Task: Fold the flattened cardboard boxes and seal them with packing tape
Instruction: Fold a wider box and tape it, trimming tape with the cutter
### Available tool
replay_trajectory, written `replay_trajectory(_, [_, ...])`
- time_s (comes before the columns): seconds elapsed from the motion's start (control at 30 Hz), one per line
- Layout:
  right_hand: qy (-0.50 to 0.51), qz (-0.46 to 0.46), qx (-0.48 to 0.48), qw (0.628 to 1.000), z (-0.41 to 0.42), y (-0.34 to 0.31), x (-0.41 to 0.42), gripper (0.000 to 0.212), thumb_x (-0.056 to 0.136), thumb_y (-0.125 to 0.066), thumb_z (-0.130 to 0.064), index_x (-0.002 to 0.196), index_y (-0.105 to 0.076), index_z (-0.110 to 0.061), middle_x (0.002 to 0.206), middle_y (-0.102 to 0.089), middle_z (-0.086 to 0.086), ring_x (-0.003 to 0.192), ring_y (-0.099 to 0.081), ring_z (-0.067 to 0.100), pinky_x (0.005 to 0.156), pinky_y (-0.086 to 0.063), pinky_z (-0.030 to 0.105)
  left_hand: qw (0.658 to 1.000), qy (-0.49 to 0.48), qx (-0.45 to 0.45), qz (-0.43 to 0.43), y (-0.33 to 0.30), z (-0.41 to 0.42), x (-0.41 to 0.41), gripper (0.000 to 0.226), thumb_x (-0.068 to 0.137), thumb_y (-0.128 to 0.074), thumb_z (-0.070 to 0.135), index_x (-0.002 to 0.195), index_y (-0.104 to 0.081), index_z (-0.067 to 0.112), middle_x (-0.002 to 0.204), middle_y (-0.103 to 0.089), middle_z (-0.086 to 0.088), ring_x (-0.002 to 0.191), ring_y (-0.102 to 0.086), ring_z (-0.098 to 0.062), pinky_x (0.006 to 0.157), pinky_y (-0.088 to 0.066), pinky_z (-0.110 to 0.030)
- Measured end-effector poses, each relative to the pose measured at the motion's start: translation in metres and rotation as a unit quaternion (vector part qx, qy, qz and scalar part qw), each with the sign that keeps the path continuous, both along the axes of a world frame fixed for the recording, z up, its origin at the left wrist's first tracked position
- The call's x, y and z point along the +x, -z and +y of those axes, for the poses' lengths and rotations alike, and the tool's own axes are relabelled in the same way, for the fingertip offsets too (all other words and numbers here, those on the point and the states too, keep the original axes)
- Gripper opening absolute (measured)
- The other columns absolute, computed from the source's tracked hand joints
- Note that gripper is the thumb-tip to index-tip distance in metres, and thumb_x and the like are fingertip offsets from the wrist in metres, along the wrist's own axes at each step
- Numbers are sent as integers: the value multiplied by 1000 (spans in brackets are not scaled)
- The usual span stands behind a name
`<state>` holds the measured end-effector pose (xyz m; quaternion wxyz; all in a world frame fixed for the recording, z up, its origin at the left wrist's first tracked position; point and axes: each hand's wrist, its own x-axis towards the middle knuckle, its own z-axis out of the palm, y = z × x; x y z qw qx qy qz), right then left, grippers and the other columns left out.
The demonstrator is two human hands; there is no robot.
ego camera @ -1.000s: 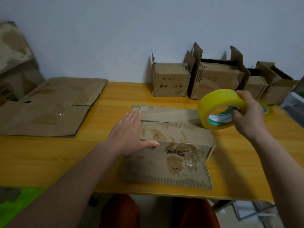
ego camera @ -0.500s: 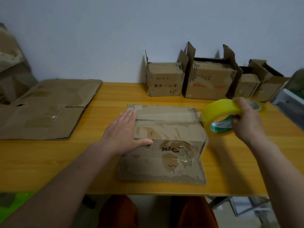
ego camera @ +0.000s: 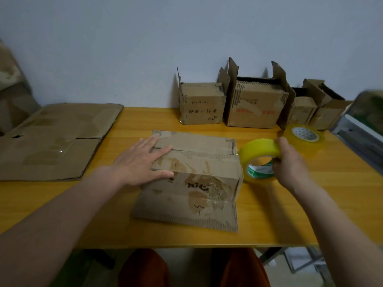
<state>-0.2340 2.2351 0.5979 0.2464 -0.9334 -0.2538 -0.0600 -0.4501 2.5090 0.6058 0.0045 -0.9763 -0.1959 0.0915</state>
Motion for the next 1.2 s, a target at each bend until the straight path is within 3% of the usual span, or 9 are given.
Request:
replay_trajectory(0.1, [-12,18,1,1000,5,3,-9,44,87,-52,3,127,-38,-8,117,-50,21,101,-51,42,75,-43,45,999,-22,-9,30,-11,1,4,104,69,-22,88,154,2,33,162,13,1,149,7,-20,116,4,-35])
replay_trajectory(0.2, [-32,22,0,999,19,5,-26,40,88,-55,-2,124,-38,-6,116,-49,20,100,-51,40,73,-41,41,998,-17,-54,13,-13,-29,22,121,64,-36,94,154,-9,19,161,-8,-3,148,-10,-24,119,-14,-43])
replay_trajectory(0.3, [-56,22,-2,998,33,8,-44,36,88,-57,-7,119,-37,-8,114,-49,16,99,-51,36,72,-40,39,998,22,-61,-20,3,-79,47,118,72,-39,87,154,5,15,162,9,-5,149,6,-24,119,0,-40])
replay_trajectory(0.47, [-119,96,3,988,30,1,-54,40,88,-65,-22,114,-35,-20,104,-53,7,90,-54,25,74,-49,42,993,50,-47,-92,17,-76,58,80,97,-47,39,154,5,20,163,8,0,149,8,-16,120,5,-34])
replay_trajectory(0.6, [-215,231,11,949,39,-1,-67,52,76,-78,-37,113,-45,-25,97,-55,-9,83,-54,6,65,-43,21,989,63,-82,-108,11,-53,47,76,96,-46,13,154,-1,31,162,1,13,148,3,-9,121,2,-36])
replay_trajectory(0.8, [-281,393,199,853,54,10,-87,50,77,-64,-42,110,-60,-5,102,-68,10,90,-64,15,77,-51,26,985,53,-69,-150,22,-15,36,65,100,-48,27,152,-12,38,159,-11,19,147,-6,-5,119,-3,-32])
replay_trajectory(0.93, [-279,420,189,843,61,18,-97,68,76,-69,-54,95,-56,11,82,-58,13,77,-55,24,72,-44,38,986,60,-55,-146,26,3,34,68,99,-49,23,151,-10,41,159,-12,19,148,-6,-6,121,-7,-35])
replay_trajectory(1.07, [-283,423,150,847,69,7,-97,62,69,-71,-63,84,-58,-4,77,-52,12,70,-49,24,66,-40,37,985,58,-59,-150,28,8,31,67,99,-50,21,151,-12,41,159,-13,18,148,-7,-7,121,-6,-35])
replay_trajectory(1.2, [-275,439,123,846,71,-4,-100,47,70,-66,-53,82,-55,-8,72,-49,16,64,-47,25,53,-41,25,985,31,-88,-146,24,8,25,67,98,-48,17,151,-15,42,159,-12,18,148,-5,-7,118,0,-32])
